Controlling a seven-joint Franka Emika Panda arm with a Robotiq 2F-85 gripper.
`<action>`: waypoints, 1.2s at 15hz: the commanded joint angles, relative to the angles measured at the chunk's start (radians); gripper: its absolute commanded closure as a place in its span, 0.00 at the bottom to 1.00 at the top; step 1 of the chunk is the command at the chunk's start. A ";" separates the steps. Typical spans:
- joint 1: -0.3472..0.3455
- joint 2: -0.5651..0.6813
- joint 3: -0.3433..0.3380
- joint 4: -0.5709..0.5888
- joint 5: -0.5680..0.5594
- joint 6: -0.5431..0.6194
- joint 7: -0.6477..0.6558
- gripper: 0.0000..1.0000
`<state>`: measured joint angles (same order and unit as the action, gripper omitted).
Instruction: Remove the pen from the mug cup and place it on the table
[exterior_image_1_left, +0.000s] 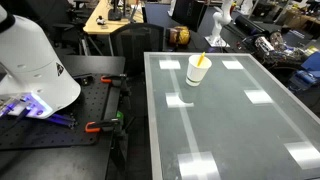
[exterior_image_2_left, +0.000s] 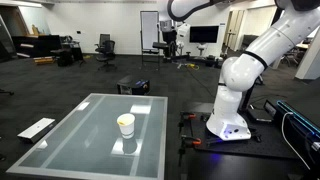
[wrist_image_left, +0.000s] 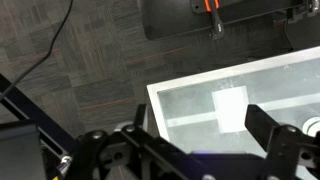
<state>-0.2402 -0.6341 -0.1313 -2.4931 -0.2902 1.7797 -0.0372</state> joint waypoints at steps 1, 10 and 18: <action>0.015 -0.001 -0.012 0.002 -0.006 -0.004 0.007 0.00; 0.060 0.040 0.015 0.022 -0.004 0.041 -0.001 0.00; 0.169 0.151 0.062 0.052 0.000 0.191 -0.045 0.00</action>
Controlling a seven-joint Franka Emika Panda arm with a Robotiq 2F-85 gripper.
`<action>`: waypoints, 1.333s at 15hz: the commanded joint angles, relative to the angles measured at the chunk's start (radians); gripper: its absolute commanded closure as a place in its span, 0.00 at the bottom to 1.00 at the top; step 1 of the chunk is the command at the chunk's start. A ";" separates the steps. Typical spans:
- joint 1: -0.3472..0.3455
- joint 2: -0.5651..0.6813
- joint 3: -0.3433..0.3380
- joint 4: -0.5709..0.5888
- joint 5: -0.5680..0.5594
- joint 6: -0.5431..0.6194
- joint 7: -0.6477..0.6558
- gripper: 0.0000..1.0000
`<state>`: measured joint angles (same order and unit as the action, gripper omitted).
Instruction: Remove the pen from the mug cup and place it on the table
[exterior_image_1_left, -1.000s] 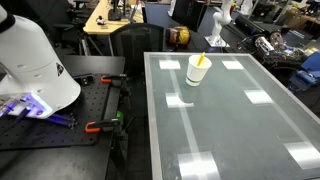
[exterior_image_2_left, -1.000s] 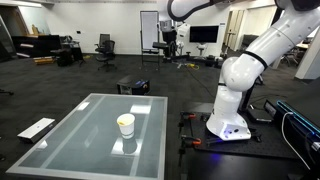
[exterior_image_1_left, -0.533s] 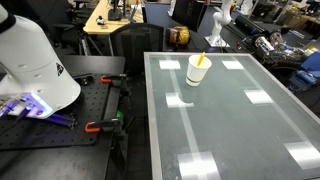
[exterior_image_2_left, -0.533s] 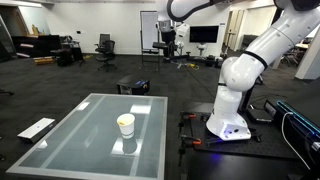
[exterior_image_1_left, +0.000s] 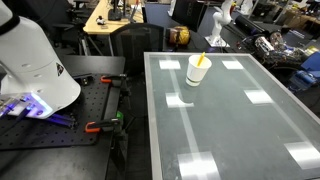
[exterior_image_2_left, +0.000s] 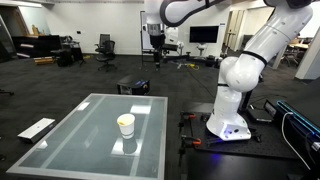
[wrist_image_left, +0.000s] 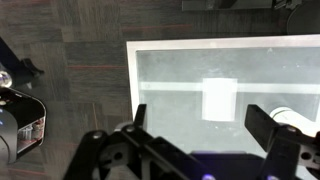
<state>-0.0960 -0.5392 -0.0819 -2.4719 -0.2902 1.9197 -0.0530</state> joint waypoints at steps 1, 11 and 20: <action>0.038 0.070 0.014 0.031 0.010 0.085 -0.035 0.00; 0.121 0.212 0.012 0.002 0.149 0.485 -0.153 0.00; 0.216 0.311 0.014 -0.048 0.336 0.715 -0.358 0.00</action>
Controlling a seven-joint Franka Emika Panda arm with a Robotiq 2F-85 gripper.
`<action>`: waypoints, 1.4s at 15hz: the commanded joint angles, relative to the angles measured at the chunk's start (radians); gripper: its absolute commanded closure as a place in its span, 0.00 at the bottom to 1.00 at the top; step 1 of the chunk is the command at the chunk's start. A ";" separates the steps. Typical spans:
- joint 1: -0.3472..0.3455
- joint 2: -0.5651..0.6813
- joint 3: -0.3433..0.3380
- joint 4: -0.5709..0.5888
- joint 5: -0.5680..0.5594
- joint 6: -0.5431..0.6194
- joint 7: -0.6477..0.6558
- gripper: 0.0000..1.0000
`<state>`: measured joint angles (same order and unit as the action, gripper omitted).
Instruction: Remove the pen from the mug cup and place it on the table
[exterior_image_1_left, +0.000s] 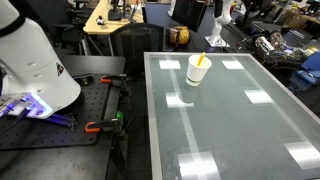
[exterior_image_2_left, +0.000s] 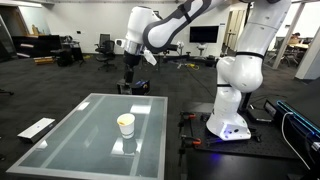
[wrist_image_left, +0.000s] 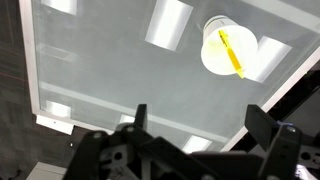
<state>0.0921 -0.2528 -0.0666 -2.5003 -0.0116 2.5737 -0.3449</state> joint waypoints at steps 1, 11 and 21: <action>0.040 0.034 -0.002 -0.026 0.081 0.071 -0.088 0.00; 0.069 0.096 0.016 -0.037 0.278 0.040 -0.285 0.00; 0.069 0.127 0.030 -0.044 0.242 0.088 -0.311 0.00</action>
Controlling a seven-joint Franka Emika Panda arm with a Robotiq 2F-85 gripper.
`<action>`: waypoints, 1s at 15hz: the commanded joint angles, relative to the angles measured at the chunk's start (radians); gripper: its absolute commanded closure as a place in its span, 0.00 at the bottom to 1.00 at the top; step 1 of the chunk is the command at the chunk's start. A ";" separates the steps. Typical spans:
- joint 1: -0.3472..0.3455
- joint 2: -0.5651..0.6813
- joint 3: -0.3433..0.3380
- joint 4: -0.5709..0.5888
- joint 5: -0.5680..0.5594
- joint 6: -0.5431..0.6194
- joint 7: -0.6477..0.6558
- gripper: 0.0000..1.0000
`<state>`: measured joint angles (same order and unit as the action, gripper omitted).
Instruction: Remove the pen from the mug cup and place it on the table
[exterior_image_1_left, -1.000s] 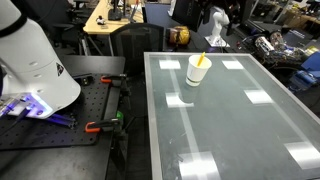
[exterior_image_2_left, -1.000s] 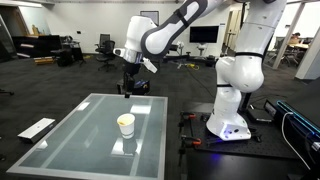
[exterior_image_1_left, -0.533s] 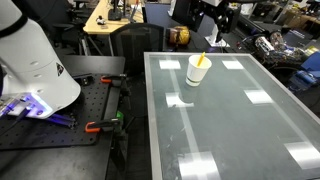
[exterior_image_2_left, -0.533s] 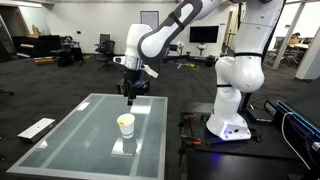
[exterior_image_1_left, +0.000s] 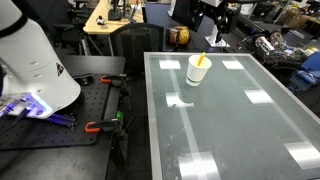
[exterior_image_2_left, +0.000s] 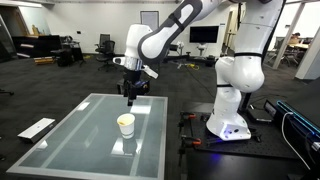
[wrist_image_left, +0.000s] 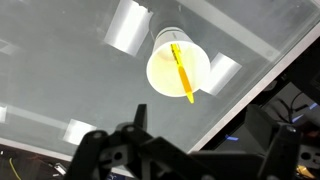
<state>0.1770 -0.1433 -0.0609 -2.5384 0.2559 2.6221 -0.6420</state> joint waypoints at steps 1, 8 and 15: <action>-0.015 0.024 0.026 -0.006 -0.031 0.050 -0.023 0.00; -0.015 0.084 0.049 0.003 -0.025 0.095 -0.093 0.08; -0.030 0.145 0.075 0.022 -0.006 0.127 -0.175 0.49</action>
<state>0.1711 -0.0309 -0.0126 -2.5346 0.2287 2.7135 -0.7679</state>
